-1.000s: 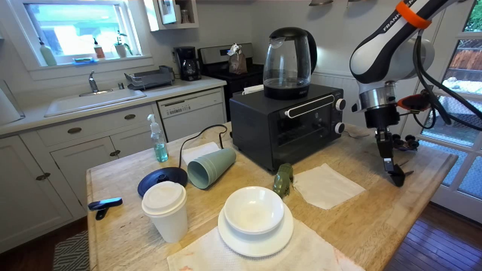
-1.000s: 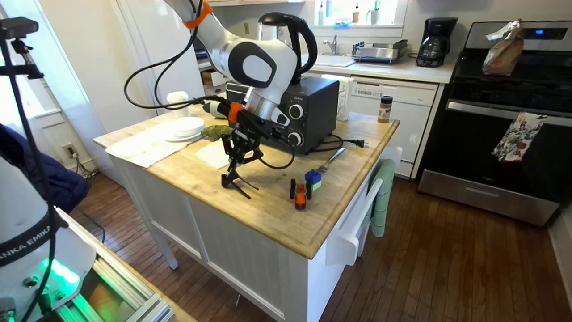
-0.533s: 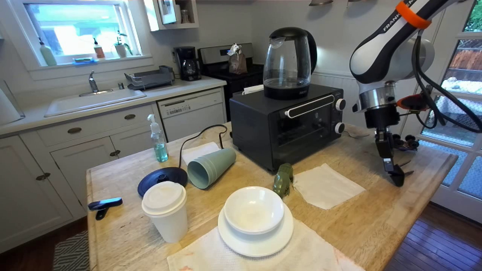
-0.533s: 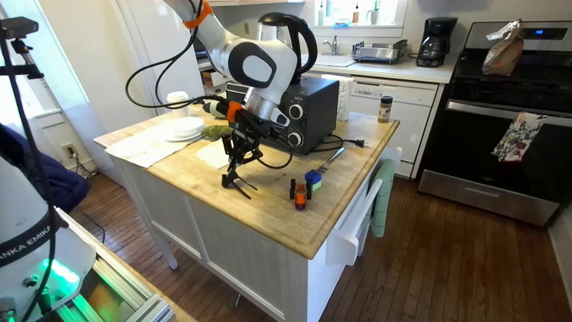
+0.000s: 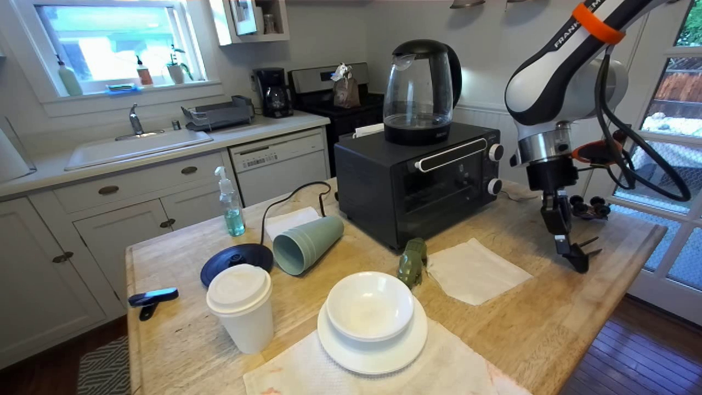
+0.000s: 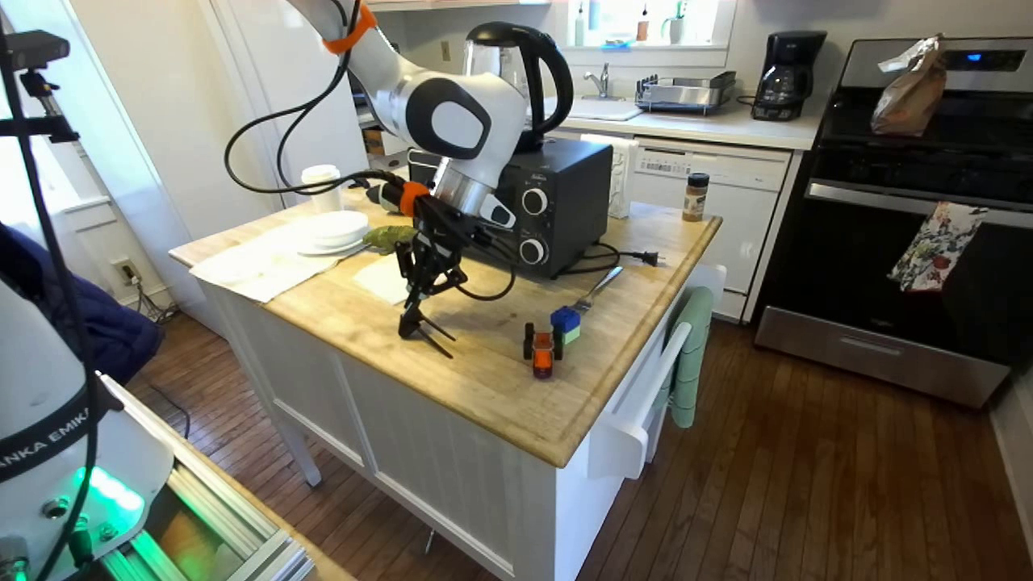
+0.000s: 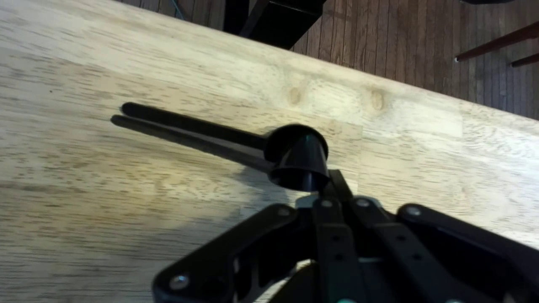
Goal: Place the scoops together
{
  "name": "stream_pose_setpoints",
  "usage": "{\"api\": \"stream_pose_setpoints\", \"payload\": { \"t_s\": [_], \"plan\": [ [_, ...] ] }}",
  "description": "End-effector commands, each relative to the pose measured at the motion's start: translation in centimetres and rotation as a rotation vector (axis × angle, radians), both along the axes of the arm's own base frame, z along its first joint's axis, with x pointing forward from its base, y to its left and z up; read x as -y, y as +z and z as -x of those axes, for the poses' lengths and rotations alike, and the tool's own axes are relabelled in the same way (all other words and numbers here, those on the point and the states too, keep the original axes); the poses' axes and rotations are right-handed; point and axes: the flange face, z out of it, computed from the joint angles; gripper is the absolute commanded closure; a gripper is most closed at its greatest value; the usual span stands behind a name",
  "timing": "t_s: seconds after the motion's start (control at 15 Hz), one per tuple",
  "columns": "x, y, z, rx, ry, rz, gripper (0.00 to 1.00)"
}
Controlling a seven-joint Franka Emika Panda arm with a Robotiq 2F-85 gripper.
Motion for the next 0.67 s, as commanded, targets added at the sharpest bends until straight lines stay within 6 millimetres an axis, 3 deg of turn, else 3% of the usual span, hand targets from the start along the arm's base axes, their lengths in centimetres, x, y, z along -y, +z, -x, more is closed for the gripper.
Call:
{"api": "stream_pose_setpoints", "payload": {
  "t_s": [0.0, 0.6],
  "plan": [
    [-0.5, -0.1, 0.2, 0.007, -0.013, 0.032, 1.0],
    [-1.2, -1.1, 1.4, 0.0, 0.016, 0.063, 1.0]
  ]
}}
